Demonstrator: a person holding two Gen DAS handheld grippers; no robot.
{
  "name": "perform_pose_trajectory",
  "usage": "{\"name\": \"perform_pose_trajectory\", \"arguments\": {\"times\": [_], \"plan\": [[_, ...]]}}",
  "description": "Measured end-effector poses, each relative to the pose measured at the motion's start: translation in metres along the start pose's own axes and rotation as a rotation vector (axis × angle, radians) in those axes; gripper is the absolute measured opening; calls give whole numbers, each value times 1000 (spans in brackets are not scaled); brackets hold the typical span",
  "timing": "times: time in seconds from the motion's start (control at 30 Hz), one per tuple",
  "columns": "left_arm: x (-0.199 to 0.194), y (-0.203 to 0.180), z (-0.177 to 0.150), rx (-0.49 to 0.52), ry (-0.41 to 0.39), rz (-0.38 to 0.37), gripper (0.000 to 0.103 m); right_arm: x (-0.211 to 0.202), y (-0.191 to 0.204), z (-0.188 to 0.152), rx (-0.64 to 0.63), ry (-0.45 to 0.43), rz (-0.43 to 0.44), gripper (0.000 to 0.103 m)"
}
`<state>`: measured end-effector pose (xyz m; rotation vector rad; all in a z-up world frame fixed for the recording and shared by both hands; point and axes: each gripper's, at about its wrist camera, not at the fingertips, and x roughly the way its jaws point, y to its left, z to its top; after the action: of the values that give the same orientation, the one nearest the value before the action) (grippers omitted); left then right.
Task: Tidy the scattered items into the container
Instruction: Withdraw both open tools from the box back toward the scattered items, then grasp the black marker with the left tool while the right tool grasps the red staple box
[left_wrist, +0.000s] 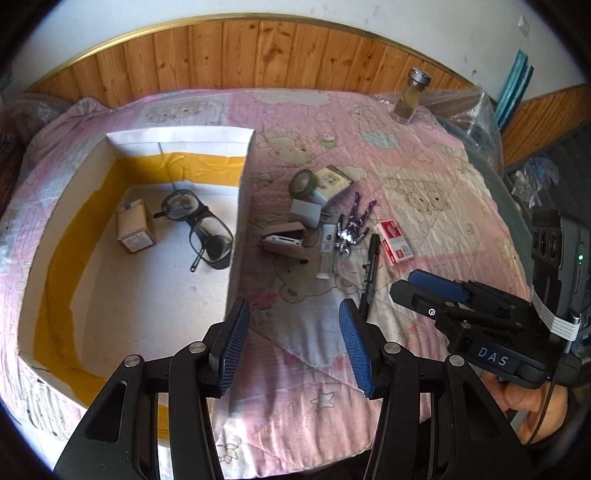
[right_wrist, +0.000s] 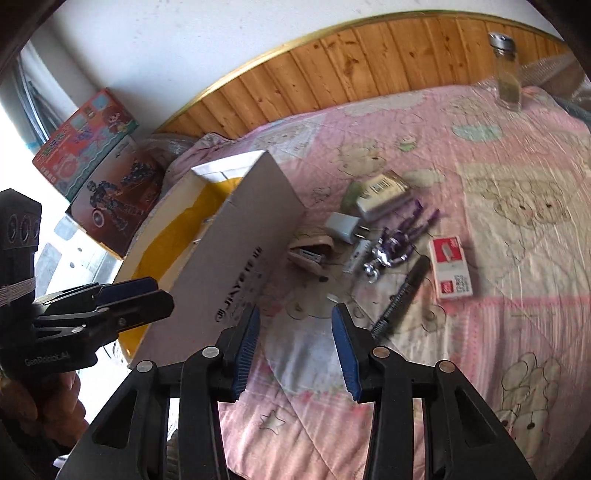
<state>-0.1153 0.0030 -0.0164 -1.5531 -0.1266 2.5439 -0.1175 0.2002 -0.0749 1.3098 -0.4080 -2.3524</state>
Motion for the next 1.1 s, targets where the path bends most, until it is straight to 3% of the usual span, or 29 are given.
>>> {"name": "perform_pose_trajectory", "arguments": {"times": [0.23,0.4,0.57,0.77,0.83,1.03,1.07,1.1], "plan": [[43,-3,22,-76,51,-7,53,17,-36,-2,74,43,-14,41],[79,-9,36,-94,97,3,53,20,-71,8,135,4,-78,41],[117,-25,42,-112,170,-79,53,33,-105,21,152,23,-170,41],[156,-70,27,40,229,-97,53,60,-115,30,38,80,-219,43],[165,-75,25,52,234,-107,52,68,-114,32,-14,92,-221,50],[180,-69,28,33,221,-89,53,79,-113,40,-133,92,-218,53],[181,-71,28,47,218,-82,53,79,-113,41,-153,97,-211,48],[181,-74,28,63,215,-72,53,78,-114,42,-163,101,-198,26]]}}
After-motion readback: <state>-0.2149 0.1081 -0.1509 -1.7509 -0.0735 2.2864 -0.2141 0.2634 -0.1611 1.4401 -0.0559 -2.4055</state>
